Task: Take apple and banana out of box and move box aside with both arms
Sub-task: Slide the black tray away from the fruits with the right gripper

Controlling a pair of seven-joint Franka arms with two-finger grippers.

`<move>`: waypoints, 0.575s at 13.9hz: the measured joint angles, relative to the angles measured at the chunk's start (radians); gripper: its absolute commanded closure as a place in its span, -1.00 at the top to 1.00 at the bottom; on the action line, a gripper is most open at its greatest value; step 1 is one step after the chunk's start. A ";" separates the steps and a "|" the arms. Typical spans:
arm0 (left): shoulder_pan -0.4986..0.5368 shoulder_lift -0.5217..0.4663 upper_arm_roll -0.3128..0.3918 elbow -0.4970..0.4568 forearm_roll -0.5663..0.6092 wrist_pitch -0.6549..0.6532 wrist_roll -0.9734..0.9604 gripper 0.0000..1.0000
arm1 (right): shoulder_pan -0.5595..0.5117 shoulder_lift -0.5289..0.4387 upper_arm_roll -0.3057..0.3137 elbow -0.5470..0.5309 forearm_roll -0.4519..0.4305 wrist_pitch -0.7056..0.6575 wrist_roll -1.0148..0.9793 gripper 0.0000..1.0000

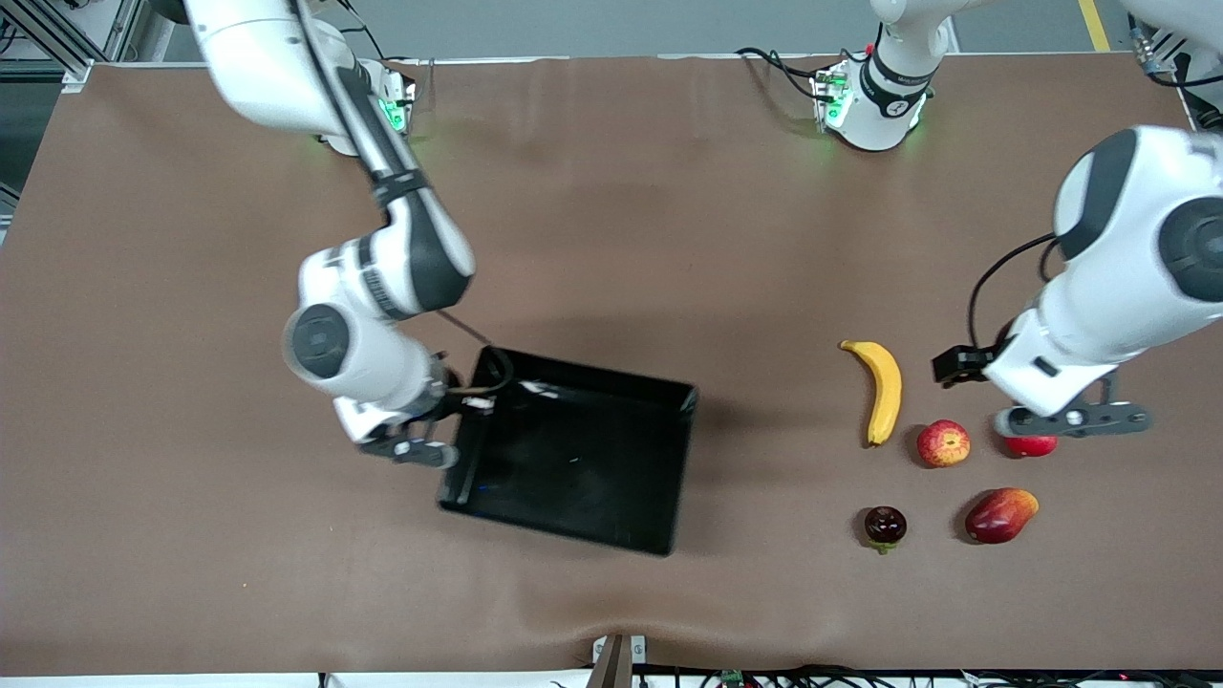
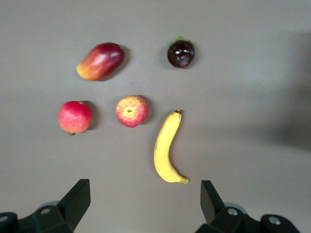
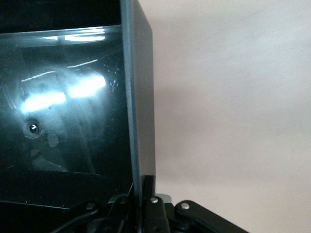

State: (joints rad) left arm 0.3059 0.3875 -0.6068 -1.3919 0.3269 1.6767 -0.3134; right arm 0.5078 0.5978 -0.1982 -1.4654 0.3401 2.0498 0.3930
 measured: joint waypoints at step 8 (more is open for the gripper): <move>0.036 -0.149 0.000 0.027 -0.086 -0.071 0.000 1.00 | -0.291 -0.132 -0.003 -0.159 -0.002 -0.087 -0.410 -1.00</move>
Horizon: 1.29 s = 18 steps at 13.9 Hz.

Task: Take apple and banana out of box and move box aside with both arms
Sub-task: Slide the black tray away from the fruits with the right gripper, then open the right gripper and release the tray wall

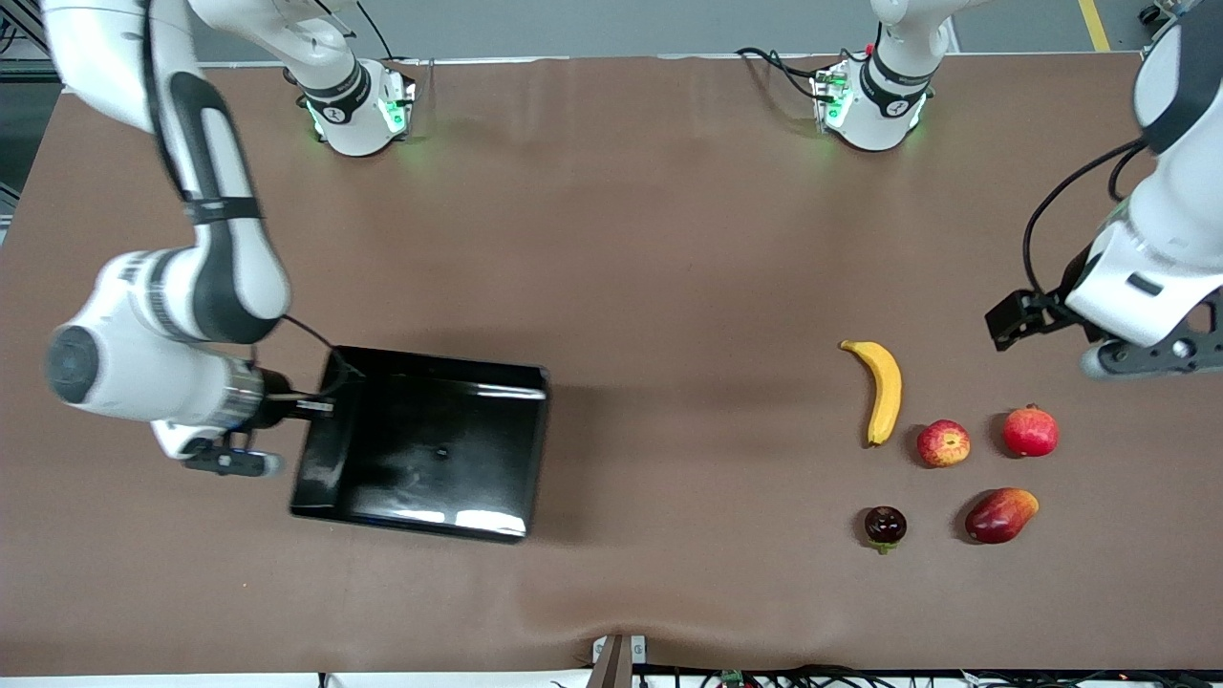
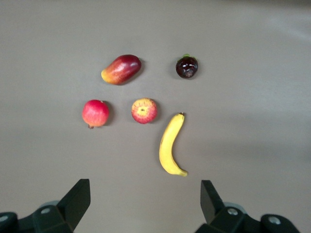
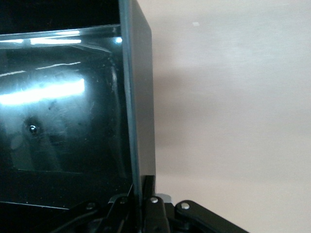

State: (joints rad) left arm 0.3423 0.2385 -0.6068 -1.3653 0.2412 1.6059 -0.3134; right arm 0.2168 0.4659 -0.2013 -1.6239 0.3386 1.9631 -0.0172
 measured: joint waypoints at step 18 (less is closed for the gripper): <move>-0.422 -0.209 0.572 -0.051 -0.190 -0.187 0.205 1.00 | -0.324 -0.016 -0.001 -0.120 -0.113 -0.010 -0.387 -1.00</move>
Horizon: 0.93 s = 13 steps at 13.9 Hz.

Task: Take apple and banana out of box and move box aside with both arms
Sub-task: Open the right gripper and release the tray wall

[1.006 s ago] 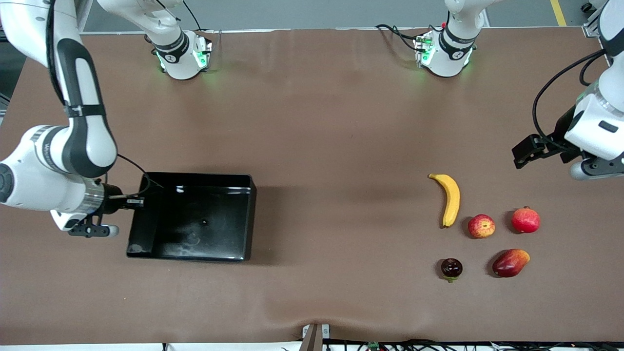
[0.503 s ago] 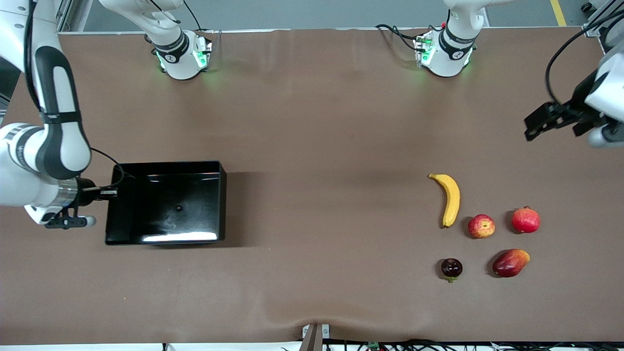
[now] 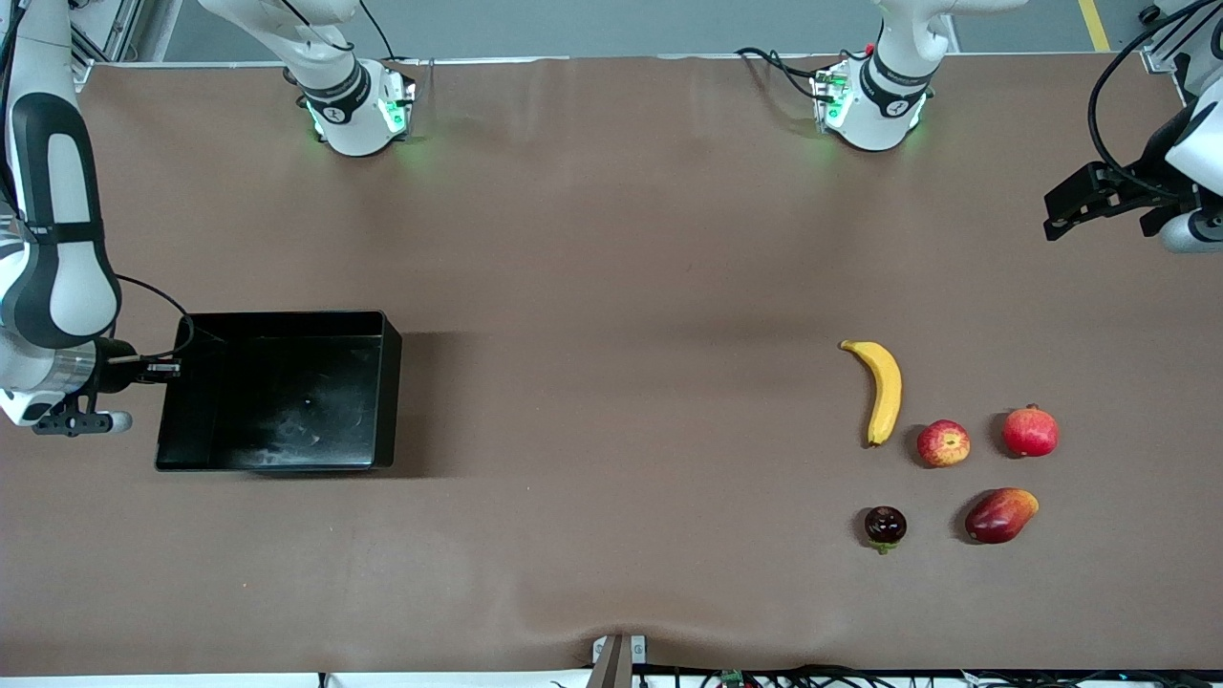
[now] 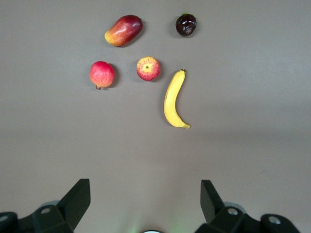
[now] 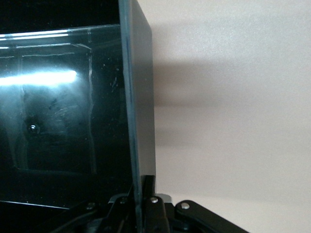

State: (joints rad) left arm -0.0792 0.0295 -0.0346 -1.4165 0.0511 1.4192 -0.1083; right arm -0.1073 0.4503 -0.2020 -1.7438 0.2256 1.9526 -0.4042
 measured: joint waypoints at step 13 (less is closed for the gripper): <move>0.003 -0.075 0.009 -0.079 0.000 0.001 0.010 1.00 | -0.002 0.042 0.005 -0.007 -0.090 0.023 0.001 -1.00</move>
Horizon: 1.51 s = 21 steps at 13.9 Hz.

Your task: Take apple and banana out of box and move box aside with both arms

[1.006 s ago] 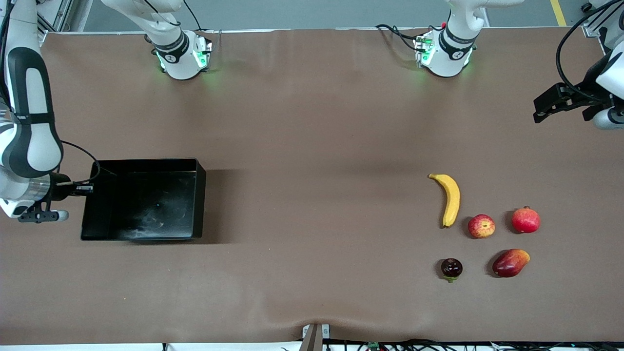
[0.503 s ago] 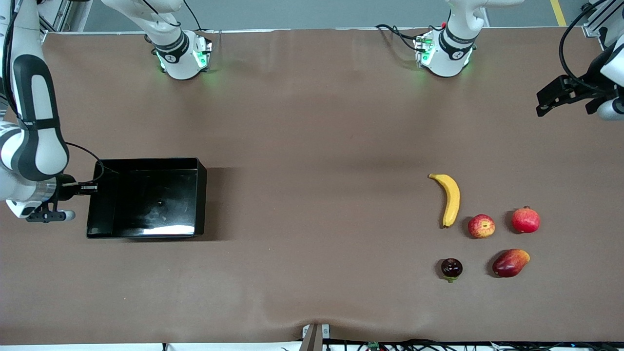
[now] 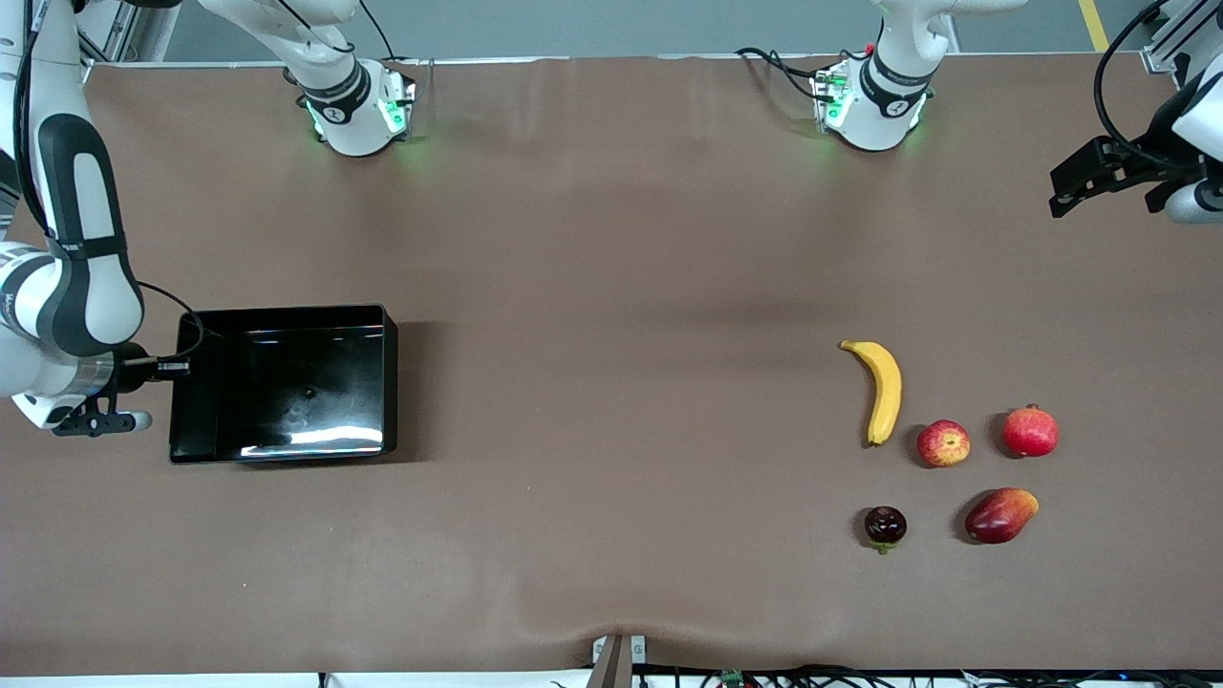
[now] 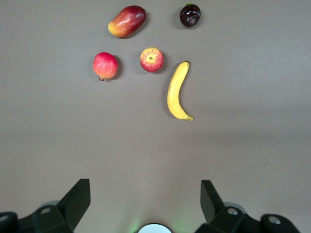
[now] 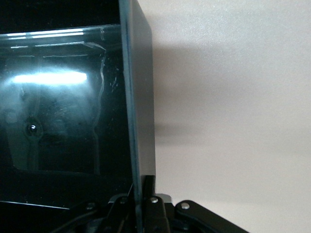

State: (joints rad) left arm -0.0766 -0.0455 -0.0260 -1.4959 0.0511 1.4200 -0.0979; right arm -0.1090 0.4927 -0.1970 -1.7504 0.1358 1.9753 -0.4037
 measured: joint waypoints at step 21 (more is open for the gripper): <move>-0.003 0.005 -0.009 -0.025 0.000 0.041 0.000 1.00 | -0.002 -0.122 0.000 0.166 0.001 -0.064 0.001 1.00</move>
State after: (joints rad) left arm -0.0791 -0.0404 -0.0353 -1.5208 0.0510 1.4606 -0.0976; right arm -0.1109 0.3710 -0.1975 -1.5841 0.1370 1.9114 -0.4031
